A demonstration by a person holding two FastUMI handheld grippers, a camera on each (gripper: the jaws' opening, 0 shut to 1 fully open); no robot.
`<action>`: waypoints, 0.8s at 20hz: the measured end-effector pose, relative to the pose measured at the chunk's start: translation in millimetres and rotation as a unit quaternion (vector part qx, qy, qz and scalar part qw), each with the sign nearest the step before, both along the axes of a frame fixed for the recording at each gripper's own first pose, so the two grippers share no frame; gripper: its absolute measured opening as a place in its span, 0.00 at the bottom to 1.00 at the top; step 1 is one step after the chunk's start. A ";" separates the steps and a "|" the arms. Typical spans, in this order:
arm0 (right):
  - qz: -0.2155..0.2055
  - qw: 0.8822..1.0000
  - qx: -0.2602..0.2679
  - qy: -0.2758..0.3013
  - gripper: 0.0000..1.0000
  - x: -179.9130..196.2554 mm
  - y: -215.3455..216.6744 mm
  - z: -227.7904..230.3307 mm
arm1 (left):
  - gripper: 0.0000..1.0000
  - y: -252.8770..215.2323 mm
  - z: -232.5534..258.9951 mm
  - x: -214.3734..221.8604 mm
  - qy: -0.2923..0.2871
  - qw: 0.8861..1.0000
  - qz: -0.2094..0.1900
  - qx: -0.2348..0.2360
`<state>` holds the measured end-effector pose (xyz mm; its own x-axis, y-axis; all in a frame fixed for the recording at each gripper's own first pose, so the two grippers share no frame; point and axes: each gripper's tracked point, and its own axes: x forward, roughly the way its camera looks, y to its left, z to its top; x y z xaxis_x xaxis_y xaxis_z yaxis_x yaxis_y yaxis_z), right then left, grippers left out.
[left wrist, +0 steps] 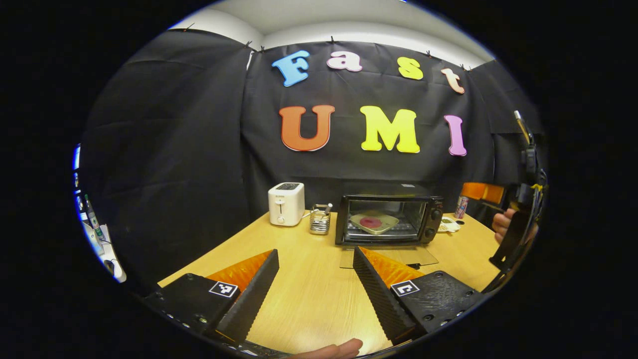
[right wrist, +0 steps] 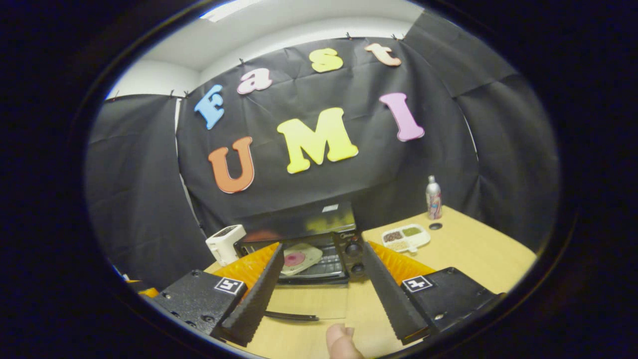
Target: Open the electric oven with the left hand, put the food in, and close the electric oven.
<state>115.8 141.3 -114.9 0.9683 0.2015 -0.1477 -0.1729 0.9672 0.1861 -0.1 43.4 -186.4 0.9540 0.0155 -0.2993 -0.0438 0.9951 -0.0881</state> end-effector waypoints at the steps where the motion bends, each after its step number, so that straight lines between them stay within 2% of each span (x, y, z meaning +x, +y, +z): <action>1: 0.003 1.000 -0.003 -0.007 0.95 -7.1 -9.7 9.0 | 0.95 -9.9 -6.4 4.3 0.008 1.000 -0.009 -0.001; 2: 0.003 1.000 -0.005 -0.015 1.00 -12.4 -18.8 19.1 | 0.95 -19.3 -12.5 7.8 0.016 1.000 -0.018 -0.001; 3: 0.001 1.000 -0.011 -0.016 0.95 -18.8 -29.7 25.8 | 0.95 -27.5 -18.7 10.9 0.025 0.999 -0.026 0.000; 4: 0.002 1.000 -0.018 -0.017 0.95 -23.3 -38.4 32.8 | 0.95 -34.8 -25.2 14.4 0.033 0.999 -0.032 0.003; 5: 0.004 0.999 -0.027 -0.018 1.00 -27.1 -46.9 36.7 | 0.95 -41.9 -32.4 18.8 0.041 0.998 -0.038 0.004; 6: 0.003 0.999 -0.034 -0.021 0.95 -29.1 -57.2 41.9 | 0.95 -49.6 -38.4 23.1 0.047 0.998 -0.044 0.004; 7: -0.001 0.999 -0.043 -0.027 1.00 -32.8 -68.4 48.4 | 0.95 -59.2 -45.8 26.7 0.057 0.997 -0.052 0.003; 8: -0.008 0.998 -0.049 -0.038 0.95 -35.1 -80.1 56.8 | 0.96 -69.3 -53.2 29.8 0.065 0.996 -0.060 0.001; 9: -0.017 0.997 -0.054 -0.048 0.95 -37.4 -91.3 63.1 | 0.96 -80.6 -61.2 32.3 0.075 0.995 -0.070 0.000; 12: -0.043 0.995 -0.050 -0.073 0.96 -46.7 -122.8 83.8 | 0.96 -110.6 -86.5 43.7 0.104 0.990 -0.096 0.004; 16: -0.051 0.994 -0.052 -0.085 0.96 -50.6 -146.5 93.8 | 0.96 -150.2 -116.0 57.3 0.141 0.981 -0.132 0.016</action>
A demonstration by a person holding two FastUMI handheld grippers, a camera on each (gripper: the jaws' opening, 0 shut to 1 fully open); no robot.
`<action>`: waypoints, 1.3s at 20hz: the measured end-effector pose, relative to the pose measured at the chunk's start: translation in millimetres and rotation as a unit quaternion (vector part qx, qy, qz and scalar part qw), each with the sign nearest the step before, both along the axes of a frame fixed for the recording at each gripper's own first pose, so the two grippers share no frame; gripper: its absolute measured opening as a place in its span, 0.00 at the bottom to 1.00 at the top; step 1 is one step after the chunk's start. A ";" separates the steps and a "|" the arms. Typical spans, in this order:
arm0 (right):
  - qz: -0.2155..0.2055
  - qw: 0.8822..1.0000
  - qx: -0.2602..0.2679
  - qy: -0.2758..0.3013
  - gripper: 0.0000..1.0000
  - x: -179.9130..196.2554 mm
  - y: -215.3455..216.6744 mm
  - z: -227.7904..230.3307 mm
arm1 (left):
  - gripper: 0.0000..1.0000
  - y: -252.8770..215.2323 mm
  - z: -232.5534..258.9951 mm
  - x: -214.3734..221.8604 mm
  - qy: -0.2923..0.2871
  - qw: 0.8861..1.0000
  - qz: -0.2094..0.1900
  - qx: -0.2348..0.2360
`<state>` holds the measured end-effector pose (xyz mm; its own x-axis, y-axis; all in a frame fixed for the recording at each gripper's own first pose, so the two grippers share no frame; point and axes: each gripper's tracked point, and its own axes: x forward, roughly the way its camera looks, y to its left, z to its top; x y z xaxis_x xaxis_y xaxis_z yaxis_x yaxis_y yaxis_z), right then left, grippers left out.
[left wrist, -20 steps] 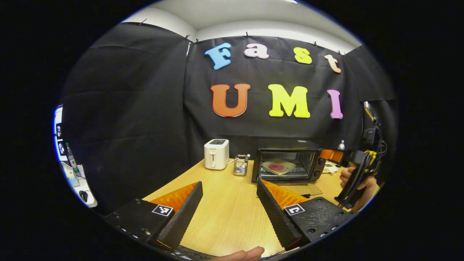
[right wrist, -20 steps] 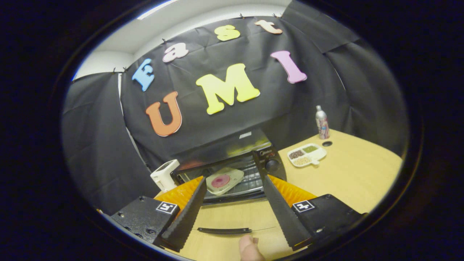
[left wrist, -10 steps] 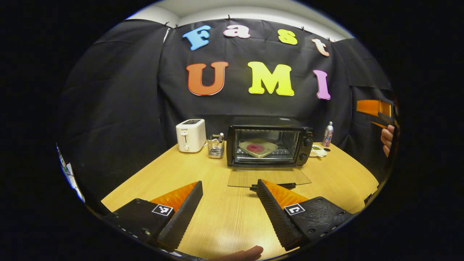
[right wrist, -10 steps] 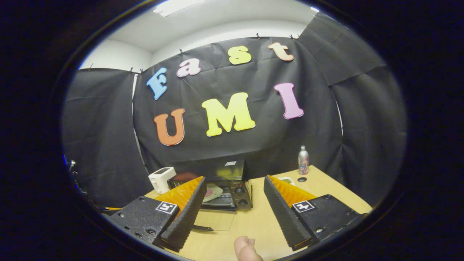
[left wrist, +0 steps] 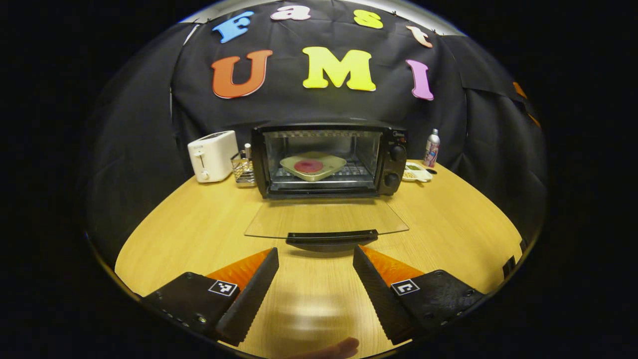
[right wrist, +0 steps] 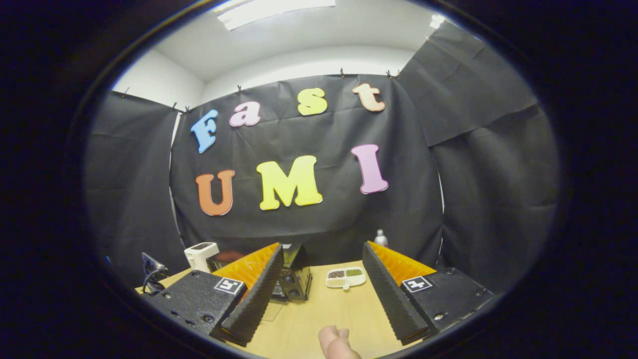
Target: Open the electric oven with the left hand, put the food in, and close the electric oven.
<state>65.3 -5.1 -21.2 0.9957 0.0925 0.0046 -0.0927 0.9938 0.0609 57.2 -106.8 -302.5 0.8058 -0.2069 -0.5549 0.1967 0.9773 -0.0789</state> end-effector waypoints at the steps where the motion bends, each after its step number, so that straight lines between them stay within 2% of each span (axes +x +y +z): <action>1: -0.005 1.000 -0.007 -0.002 0.95 1.0 -6.0 0.3 | 0.96 -7.1 -6.6 3.9 0.007 1.000 -0.006 0.005; 7: -0.011 1.000 -0.021 -0.013 0.96 2.3 -27.9 -2.6 | 0.96 -27.2 -32.7 21.4 0.050 0.999 -0.010 0.012; 11: -0.004 1.000 -0.005 0.007 0.96 15.0 -38.1 -13.0 | 0.96 -33.0 -38.4 34.7 0.065 0.998 -0.005 0.006; 14: -0.005 1.000 0.003 0.014 0.96 21.1 -48.1 -15.6 | 0.96 -33.5 -50.2 33.3 0.097 0.995 -0.003 0.014; 15: -0.004 1.000 0.003 0.012 1.00 21.5 -50.1 -14.3 | 0.96 -32.4 -51.1 33.5 0.102 0.995 -0.003 0.018; 16: -0.004 1.000 0.001 0.010 1.00 22.4 -51.4 -13.5 | 0.95 -32.1 -51.5 33.2 0.106 0.994 -0.003 0.021; 17: -0.005 1.000 0.000 0.008 0.96 23.4 -53.5 -12.7 | 0.95 -31.5 -51.1 33.5 0.107 0.994 -0.004 0.023; 21: 0.001 1.000 0.005 0.012 0.96 25.1 -52.7 -16.0 | 0.95 -31.7 -46.0 37.7 0.108 0.994 -0.001 0.021; 26: 0.010 1.000 0.008 0.015 0.96 20.2 -50.8 -16.4 | 0.95 -30.4 -23.1 44.9 0.076 0.997 -0.001 0.024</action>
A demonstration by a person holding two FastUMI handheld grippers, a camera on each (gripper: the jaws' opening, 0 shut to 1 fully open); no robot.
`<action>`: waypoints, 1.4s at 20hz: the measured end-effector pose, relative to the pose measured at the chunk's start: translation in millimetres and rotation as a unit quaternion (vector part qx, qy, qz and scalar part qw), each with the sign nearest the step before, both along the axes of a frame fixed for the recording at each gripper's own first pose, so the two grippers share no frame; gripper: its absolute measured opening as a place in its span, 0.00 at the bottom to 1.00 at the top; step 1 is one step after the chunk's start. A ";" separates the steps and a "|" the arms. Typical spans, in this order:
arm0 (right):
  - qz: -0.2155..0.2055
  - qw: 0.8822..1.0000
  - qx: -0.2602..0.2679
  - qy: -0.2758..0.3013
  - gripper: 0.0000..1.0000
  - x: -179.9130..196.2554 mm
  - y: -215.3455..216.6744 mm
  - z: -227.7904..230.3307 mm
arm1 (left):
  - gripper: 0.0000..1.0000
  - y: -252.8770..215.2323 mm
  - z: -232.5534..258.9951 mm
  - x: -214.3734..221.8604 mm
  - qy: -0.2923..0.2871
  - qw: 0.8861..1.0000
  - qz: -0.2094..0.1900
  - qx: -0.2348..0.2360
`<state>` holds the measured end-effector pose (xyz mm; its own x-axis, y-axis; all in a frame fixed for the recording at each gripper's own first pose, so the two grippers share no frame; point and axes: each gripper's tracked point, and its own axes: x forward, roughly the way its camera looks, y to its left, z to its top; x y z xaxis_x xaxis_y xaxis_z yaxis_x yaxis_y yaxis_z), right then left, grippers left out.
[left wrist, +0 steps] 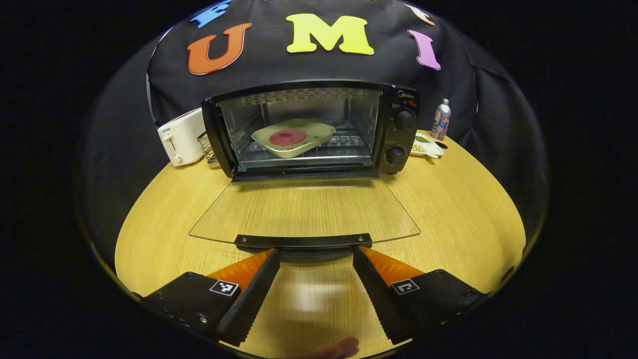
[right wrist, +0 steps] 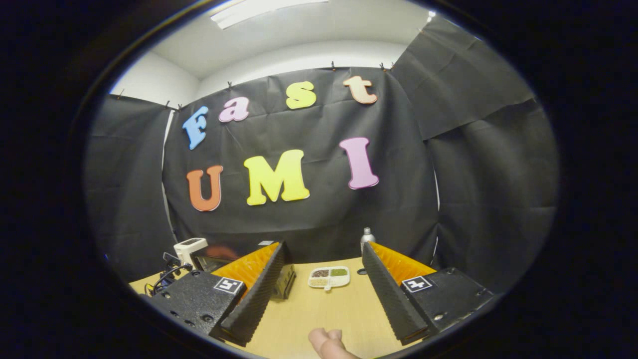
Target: Open the electric oven with the left hand, put the food in, and close the electric oven.
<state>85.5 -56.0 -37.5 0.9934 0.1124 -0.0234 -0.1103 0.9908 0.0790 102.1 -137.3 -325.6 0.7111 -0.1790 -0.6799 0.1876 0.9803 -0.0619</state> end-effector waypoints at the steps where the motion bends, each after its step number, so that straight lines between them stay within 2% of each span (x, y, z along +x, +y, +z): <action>1: -0.002 1.000 -0.004 0.000 0.96 0.1 -2.7 -0.4 | 0.95 0.3 6.4 3.3 -0.009 1.000 -0.002 0.002; 6: 0.000 1.000 -0.010 -0.006 0.96 -5.9 3.3 5.2 | 0.95 2.5 37.9 21.7 -0.063 0.998 0.000 0.001; 16: -0.009 1.000 -0.017 0.005 0.96 -24.3 4.0 5.2 | 0.95 3.8 72.9 48.7 -0.126 0.992 -0.005 0.025; 17: -0.011 1.000 -0.019 0.005 1.00 -27.5 2.9 6.2 | 0.95 3.0 78.0 53.5 -0.137 0.990 -0.005 0.025; 18: -0.013 1.000 -0.020 0.004 1.00 -30.2 2.5 8.5 | 0.95 2.9 82.1 59.8 -0.147 0.989 -0.005 0.027; 19: -0.015 1.000 -0.023 0.002 0.96 -34.3 2.3 9.4 | 0.95 3.3 86.0 64.5 -0.155 0.987 -0.006 0.029; 25: -0.020 0.999 -0.030 -0.013 0.96 -63.6 7.2 26.4 | 0.95 1.3 109.4 97.5 -0.190 0.981 0.000 0.027; 26: -0.019 0.999 -0.031 -0.017 1.00 -70.9 9.8 30.8 | 0.95 1.7 111.1 103.6 -0.196 0.980 0.000 0.025; 27: -0.019 0.999 -0.032 -0.023 0.96 -78.7 12.2 35.6 | 0.95 1.5 114.3 106.2 -0.201 0.979 0.002 0.022; 28: -0.021 0.999 -0.034 -0.030 1.00 -87.0 13.5 40.9 | 0.95 1.2 116.6 107.9 -0.203 0.979 0.005 0.015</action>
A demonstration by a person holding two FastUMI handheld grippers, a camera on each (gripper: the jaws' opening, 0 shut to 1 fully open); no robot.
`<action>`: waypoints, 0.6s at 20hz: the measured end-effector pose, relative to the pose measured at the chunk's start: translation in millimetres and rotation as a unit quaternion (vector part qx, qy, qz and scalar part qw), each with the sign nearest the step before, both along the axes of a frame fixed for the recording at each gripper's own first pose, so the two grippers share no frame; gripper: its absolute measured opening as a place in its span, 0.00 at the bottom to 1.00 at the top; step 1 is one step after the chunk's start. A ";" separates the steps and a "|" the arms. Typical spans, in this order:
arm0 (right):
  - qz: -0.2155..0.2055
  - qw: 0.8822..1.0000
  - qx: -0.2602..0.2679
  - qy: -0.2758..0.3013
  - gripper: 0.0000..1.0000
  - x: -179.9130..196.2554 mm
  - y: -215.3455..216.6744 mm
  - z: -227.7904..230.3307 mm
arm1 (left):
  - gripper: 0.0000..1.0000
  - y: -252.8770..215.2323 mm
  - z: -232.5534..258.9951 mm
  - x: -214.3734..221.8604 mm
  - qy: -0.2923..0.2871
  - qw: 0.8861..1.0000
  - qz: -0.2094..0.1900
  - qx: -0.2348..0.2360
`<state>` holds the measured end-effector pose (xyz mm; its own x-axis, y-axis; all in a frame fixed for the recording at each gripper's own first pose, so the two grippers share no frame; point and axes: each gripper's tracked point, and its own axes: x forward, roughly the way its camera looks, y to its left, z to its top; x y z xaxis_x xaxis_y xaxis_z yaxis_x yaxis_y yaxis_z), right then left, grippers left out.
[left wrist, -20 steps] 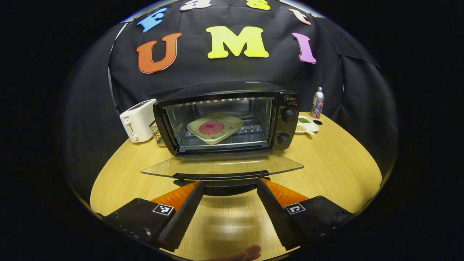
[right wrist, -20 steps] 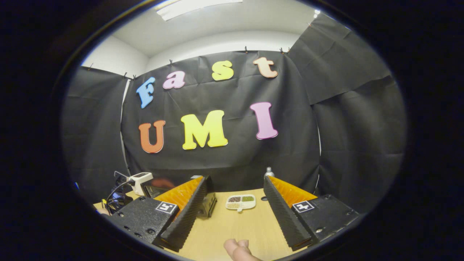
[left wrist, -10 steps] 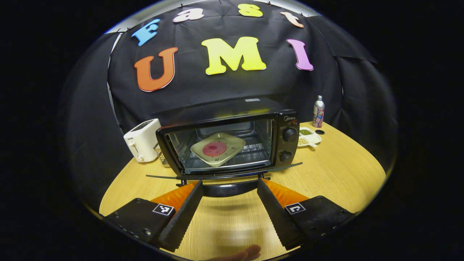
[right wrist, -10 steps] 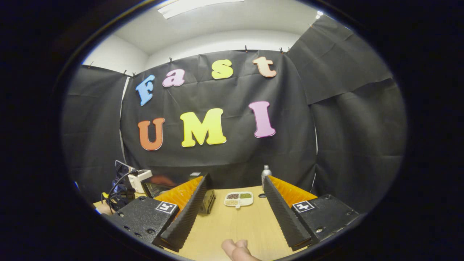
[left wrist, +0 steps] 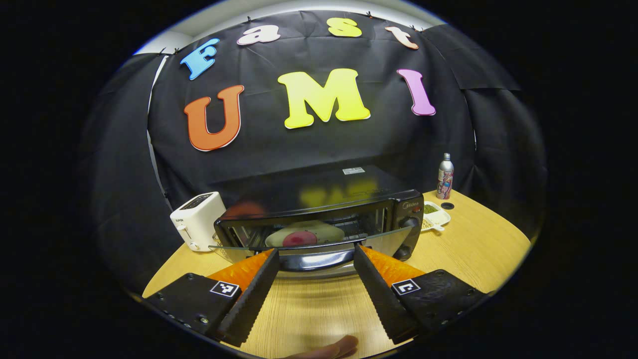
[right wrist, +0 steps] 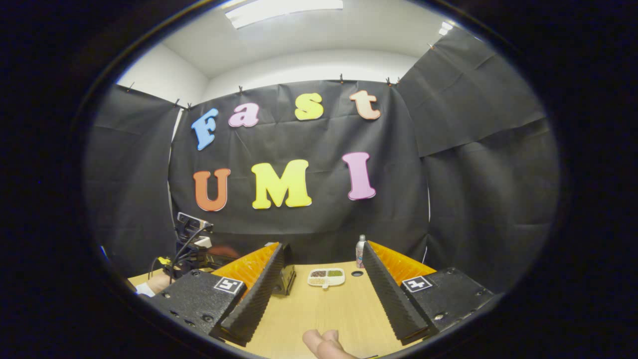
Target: Open the electric oven with the left hand, put the food in, and close the electric oven.
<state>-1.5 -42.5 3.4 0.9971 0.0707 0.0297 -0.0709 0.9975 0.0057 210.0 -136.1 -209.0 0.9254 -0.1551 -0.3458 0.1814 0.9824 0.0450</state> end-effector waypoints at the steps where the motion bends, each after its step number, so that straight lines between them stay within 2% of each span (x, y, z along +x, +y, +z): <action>1: -0.003 1.000 -0.006 -0.004 0.96 -7.8 -0.7 2.0 | 0.95 1.3 2.3 -1.8 0.000 1.000 0.003 -0.005; 7: -0.005 1.000 -0.016 -0.014 0.96 -55.5 7.1 14.2 | 0.95 4.5 42.9 -57.0 -0.029 0.999 0.001 -0.017; 8: -0.007 1.000 -0.015 -0.014 1.00 -60.9 6.8 15.6 | 0.95 6.4 52.4 -68.6 -0.035 0.999 0.002 -0.019; 9: -0.012 1.000 -0.014 -0.012 0.96 -66.0 8.0 16.1 | 0.95 9.4 61.7 -80.5 -0.040 0.999 0.005 -0.023; 10: -0.016 1.000 -0.014 -0.013 1.00 -71.8 8.7 16.0 | 0.95 15.3 70.6 -94.4 -0.042 0.999 0.011 -0.029; 12: -0.019 1.000 -0.015 -0.013 1.00 -78.3 11.6 16.6 | 0.95 25.8 84.6 -121.5 -0.042 0.998 0.018 -0.045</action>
